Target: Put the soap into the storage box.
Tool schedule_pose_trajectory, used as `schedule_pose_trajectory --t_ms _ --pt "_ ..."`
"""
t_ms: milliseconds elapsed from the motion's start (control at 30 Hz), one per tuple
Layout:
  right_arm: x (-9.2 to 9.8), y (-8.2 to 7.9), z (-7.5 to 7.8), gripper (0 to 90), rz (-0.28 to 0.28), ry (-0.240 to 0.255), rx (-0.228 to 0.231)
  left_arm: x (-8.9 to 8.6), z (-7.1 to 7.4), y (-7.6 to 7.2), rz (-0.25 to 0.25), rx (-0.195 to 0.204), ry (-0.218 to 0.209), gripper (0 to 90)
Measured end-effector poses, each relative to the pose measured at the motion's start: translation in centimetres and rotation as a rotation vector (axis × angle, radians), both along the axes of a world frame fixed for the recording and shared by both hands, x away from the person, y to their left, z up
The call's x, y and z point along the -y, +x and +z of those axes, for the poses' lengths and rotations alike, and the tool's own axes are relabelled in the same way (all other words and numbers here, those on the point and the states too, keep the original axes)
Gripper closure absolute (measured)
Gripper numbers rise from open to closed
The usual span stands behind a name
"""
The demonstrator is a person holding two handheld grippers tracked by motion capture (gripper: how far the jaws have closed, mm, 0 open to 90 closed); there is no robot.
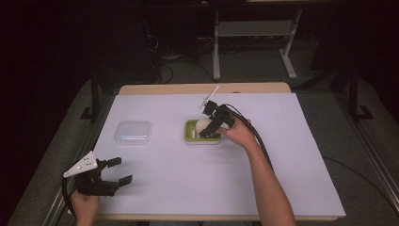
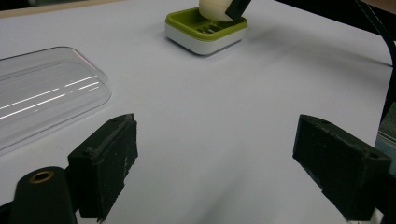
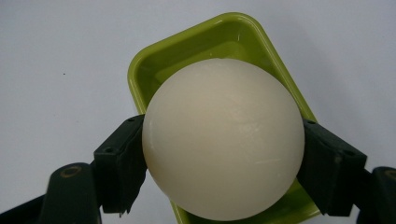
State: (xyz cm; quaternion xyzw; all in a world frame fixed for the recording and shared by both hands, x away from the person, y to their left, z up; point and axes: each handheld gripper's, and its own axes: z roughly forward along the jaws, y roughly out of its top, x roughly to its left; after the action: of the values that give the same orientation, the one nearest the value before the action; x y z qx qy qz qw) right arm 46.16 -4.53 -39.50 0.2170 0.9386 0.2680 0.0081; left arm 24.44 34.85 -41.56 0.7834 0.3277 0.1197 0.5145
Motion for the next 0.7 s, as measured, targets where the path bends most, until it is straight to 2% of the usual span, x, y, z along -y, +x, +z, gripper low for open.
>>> schedule_pose_trajectory --t_ms 700 --pt "-0.24 0.17 -0.53 23.2 -0.007 -0.015 -0.013 0.02 0.00 0.01 0.000 0.000 -0.004 13.3"
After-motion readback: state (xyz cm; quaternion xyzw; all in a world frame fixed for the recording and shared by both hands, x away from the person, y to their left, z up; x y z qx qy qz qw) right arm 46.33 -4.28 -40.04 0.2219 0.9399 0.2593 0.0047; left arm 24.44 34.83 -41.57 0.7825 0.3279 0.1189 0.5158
